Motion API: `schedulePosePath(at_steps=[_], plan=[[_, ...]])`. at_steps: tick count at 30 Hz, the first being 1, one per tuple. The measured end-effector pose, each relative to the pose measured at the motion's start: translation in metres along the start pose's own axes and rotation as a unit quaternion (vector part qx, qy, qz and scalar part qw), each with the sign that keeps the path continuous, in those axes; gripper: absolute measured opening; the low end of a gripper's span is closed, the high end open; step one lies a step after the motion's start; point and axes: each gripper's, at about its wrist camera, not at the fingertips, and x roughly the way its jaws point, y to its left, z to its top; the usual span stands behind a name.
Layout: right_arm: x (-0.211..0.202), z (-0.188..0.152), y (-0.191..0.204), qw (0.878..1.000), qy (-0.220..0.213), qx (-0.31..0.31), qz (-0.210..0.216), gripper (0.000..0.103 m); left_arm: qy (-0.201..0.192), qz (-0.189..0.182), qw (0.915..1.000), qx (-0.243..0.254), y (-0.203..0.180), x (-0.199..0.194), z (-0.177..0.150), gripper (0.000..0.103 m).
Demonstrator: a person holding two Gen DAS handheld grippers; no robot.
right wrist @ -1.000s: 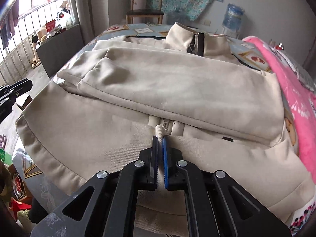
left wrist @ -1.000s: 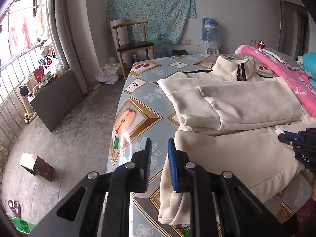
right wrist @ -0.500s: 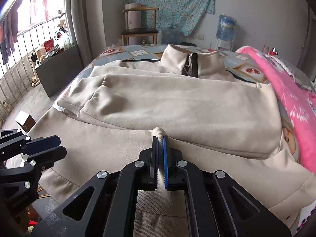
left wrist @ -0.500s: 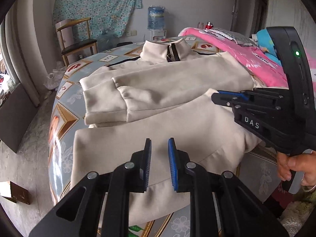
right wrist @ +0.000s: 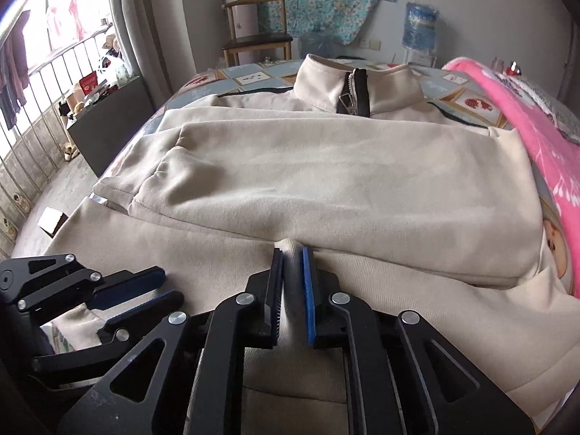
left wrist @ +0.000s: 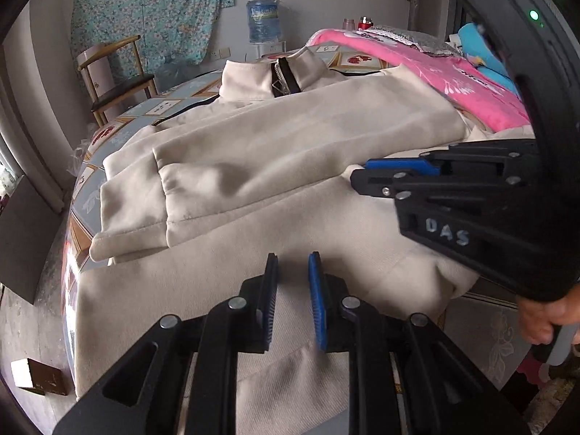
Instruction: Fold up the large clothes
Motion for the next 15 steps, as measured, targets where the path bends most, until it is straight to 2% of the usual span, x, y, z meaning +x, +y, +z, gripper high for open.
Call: schedulePosePath(at_steps=[1, 2, 3, 4, 6, 9, 11, 13, 14, 15], plan=[[-0.006, 0.001, -0.007, 1.000, 0.001, 0.012, 0.006, 0.032, 0.002, -0.003, 1.0000, -0.006, 0.002, 0.000, 0.001, 0.017], [-0.017, 0.001, -0.016, 1.000, -0.005, 0.026, 0.012, 0.046, 0.003, -0.006, 0.9999, -0.011, 0.003, 0.001, 0.001, 0.017], [-0.029, 0.001, -0.026, 0.999, -0.015, 0.039, 0.020, 0.053, 0.003, -0.008, 0.9999, -0.014, 0.004, 0.001, 0.001, 0.017], [-0.041, 0.001, -0.036, 0.998, -0.024, 0.049, 0.019, 0.056, 0.003, -0.008, 0.9999, -0.015, 0.004, 0.001, 0.001, 0.017], [-0.060, -0.001, -0.057, 0.998, -0.029, 0.060, -0.007, 0.067, 0.003, -0.006, 0.9999, -0.014, 0.003, 0.000, 0.001, 0.017], [-0.066, -0.007, -0.086, 0.997, -0.001, 0.068, -0.040, 0.069, 0.003, -0.007, 0.9998, -0.016, 0.003, -0.002, 0.001, 0.017], [-0.057, -0.013, -0.101, 0.995, 0.033, 0.072, -0.061, 0.069, 0.002, -0.009, 0.9998, -0.019, 0.004, -0.002, 0.000, 0.017], [-0.044, -0.021, -0.111, 0.993, 0.064, 0.079, -0.062, 0.069, 0.002, -0.009, 0.9998, -0.017, 0.004, -0.002, 0.000, 0.017], [-0.040, -0.025, -0.114, 0.993, 0.067, 0.084, -0.058, 0.063, 0.002, -0.008, 0.9998, -0.017, 0.004, -0.002, 0.000, 0.017], [-0.036, -0.027, -0.116, 0.992, 0.070, 0.087, -0.055, 0.052, 0.001, -0.008, 0.9998, -0.016, 0.004, -0.002, 0.000, 0.017]])
